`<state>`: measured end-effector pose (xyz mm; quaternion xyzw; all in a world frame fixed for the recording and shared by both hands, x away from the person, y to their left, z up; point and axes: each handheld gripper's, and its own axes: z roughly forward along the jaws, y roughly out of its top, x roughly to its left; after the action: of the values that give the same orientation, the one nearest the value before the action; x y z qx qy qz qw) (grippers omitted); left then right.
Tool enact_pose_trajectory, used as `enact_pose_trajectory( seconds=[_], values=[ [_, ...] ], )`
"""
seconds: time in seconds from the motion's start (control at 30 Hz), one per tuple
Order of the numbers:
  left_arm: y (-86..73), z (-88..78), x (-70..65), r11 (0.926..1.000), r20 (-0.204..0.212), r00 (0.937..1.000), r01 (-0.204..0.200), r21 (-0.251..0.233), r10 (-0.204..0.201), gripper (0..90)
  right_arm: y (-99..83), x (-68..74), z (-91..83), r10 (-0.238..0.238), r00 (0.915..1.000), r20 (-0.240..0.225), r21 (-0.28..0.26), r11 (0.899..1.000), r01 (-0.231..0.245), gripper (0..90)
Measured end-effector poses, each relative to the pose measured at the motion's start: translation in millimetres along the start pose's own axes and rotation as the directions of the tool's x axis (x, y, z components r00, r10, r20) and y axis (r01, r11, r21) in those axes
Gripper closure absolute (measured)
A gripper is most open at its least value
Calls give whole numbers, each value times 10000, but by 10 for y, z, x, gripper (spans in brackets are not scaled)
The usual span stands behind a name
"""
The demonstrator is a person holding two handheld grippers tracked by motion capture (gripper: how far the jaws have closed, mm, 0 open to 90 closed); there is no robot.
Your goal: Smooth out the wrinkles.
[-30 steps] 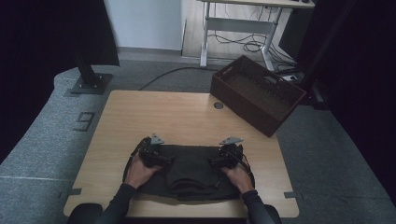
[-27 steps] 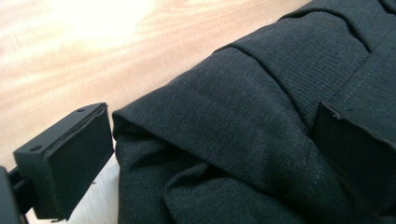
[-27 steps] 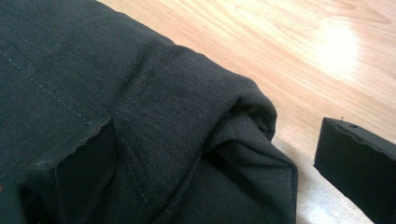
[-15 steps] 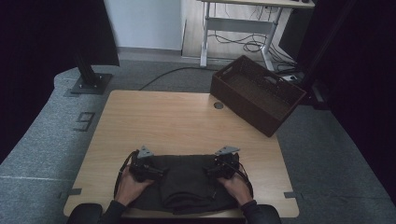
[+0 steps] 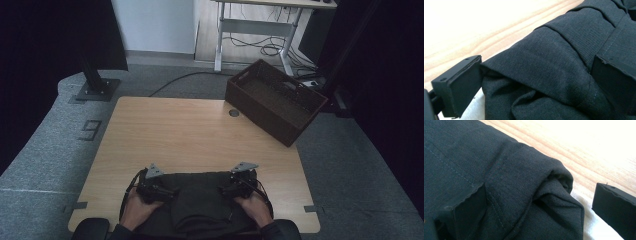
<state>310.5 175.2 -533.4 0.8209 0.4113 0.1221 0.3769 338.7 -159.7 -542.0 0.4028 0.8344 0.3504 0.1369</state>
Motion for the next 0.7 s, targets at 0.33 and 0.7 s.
enact_pose_trajectory(
  seconds=[0.33, 0.7],
  values=[
    [-27, -27, -32, 9999, 228, 9996, -138, -39, 139, 0, -81, 57, -73, -22, 9999, -104, -55, 10000, 22, 0],
    [97, -255, 179, 9940, 379, 9988, -283, -1052, 325, 0, -58, -17, -126, -187, 9964, -824, -689, 9975, 130, 0]
  ],
)
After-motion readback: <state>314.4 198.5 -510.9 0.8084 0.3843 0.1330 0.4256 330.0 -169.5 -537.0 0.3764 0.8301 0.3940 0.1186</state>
